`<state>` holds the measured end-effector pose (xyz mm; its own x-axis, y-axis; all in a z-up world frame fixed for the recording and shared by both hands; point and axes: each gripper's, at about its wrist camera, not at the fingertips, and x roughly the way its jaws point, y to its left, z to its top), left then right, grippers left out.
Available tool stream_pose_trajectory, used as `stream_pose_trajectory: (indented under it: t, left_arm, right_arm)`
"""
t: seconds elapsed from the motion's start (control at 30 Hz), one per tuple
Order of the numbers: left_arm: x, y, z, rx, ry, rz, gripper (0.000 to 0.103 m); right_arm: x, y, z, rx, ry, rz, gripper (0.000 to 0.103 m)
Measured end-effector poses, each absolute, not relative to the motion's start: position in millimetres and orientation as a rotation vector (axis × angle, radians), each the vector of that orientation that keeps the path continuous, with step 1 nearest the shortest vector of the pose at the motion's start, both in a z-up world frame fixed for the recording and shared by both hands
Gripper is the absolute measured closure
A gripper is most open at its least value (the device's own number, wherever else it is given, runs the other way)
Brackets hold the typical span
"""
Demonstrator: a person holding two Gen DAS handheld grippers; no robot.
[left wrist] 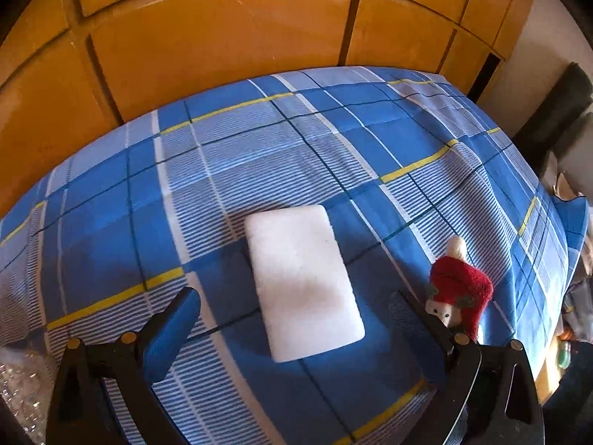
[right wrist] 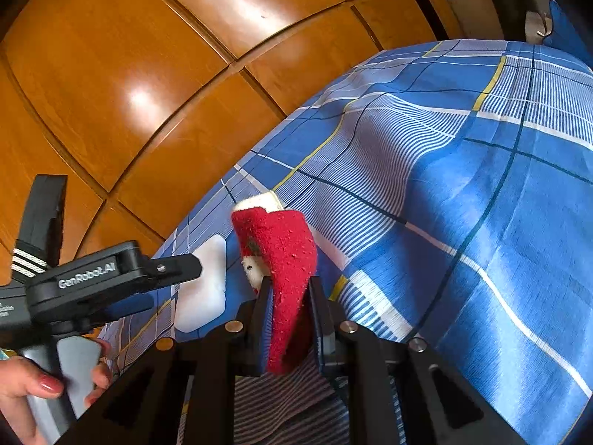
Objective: Organize soft objects
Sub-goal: 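Move the left tool to the white sponge while the right tool holds the red sock, then grasp the white sponge with the left tool while the right tool holds the sock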
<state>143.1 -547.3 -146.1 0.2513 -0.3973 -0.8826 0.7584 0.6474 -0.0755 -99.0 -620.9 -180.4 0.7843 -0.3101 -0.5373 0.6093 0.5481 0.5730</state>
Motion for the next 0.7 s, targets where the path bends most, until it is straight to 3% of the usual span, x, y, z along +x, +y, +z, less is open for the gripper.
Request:
stream_pose_trajectory:
  t: [0.3, 0.47, 0.57, 0.63, 0.7]
  left_arm:
    - [150.1, -547.4, -168.4, 0.382, 1.078, -0.793, 0.000]
    - [144.2, -546.1, -174.4, 0.421, 1.029, -0.786, 0.006]
    - [140.3, -543.7, -172.5, 0.426, 0.998, -0.815, 0.020]
    - [132.6, -544.0, -168.7, 0.438, 0.986, -0.852, 0.042]
    - [124.1, -543.8, -164.4, 0.466, 0.969, -0.856, 0.043]
  right_arm:
    - [-100.7, -620.0, -180.2, 0.825, 0.395, -0.564, 0.088]
    - [-100.5, -619.9, -179.5, 0.826, 0.392, -0.564, 0.088]
    - [-100.1, -619.6, -179.7, 0.825, 0.393, -0.565, 0.088]
    - [-99.9, -619.6, -179.6, 0.824, 0.392, -0.566, 0.088]
    - [-99.6, -619.6, -179.5, 0.823, 0.393, -0.568, 0.088]
